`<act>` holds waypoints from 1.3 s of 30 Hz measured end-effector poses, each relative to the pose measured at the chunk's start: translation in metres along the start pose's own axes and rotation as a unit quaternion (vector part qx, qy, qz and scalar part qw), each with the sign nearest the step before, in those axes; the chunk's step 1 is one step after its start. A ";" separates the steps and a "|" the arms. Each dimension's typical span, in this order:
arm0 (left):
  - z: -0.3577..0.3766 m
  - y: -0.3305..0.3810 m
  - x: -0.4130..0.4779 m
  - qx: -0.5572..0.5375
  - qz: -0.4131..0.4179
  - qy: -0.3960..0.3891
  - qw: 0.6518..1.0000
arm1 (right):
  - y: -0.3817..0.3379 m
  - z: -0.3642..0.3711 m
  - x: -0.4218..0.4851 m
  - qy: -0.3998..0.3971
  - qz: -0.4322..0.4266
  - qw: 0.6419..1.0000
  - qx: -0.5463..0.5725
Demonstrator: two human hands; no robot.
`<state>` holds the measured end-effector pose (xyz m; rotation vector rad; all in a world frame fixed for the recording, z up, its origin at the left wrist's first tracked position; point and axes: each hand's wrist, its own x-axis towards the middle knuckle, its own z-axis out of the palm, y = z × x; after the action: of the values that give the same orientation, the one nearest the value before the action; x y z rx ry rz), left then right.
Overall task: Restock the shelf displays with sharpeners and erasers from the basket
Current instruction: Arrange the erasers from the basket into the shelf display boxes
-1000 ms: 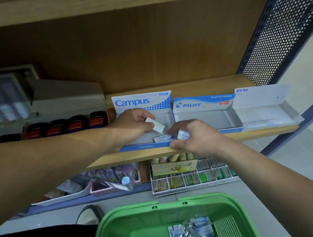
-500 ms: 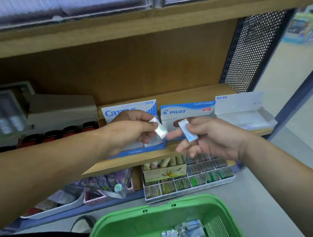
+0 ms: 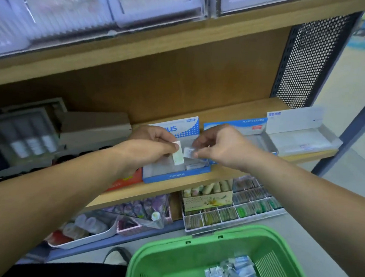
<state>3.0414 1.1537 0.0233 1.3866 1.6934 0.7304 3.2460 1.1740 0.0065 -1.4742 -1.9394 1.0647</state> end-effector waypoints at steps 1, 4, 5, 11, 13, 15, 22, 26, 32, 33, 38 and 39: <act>-0.005 -0.003 0.000 -0.001 0.002 0.014 1.000 | -0.004 0.008 0.009 -0.004 0.000 1.000 0.001; -0.018 -0.010 -0.001 -0.024 0.003 0.019 1.000 | -0.009 0.027 0.030 -0.029 0.008 0.999 -0.018; -0.021 -0.012 -0.001 -0.024 0.004 0.016 1.000 | -0.010 0.033 0.035 -0.046 0.007 0.998 -0.035; -0.028 -0.028 -0.003 0.000 0.000 0.014 1.000 | 0.000 0.058 0.043 -0.124 -0.018 0.978 -0.165; -0.028 -0.032 -0.002 -0.005 -0.009 0.000 1.000 | 0.005 0.055 0.043 -0.133 -0.024 0.975 -0.175; -0.028 -0.033 -0.002 -0.011 -0.016 -0.006 1.000 | 0.008 0.051 0.045 -0.130 -0.032 0.972 -0.191; -0.026 -0.029 -0.004 -0.034 -0.031 -0.009 0.999 | 0.012 0.058 0.041 -0.105 -0.019 0.985 -0.135; -0.023 -0.028 -0.004 -0.035 -0.032 -0.017 0.999 | 0.005 0.055 0.040 -0.127 -0.012 0.978 -0.163; -0.019 -0.022 -0.004 -0.038 -0.020 -0.036 0.998 | 0.002 0.021 0.031 -0.058 0.025 0.994 0.092; -0.016 -0.019 -0.004 -0.051 -0.015 -0.036 0.998 | 0.003 0.012 0.027 -0.064 0.028 0.986 0.152; 0.019 0.005 -0.007 -0.086 -0.003 -0.086 0.993 | 0.021 -0.012 0.001 -0.053 0.053 0.967 0.245; 0.029 0.013 -0.009 -0.060 0.006 -0.100 0.993 | 0.027 -0.017 -0.004 -0.035 0.056 0.966 0.251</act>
<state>3.0736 1.1467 0.0214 1.3410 1.4630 0.6659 3.2755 1.1780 -0.0047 -1.2771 -1.4839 1.5402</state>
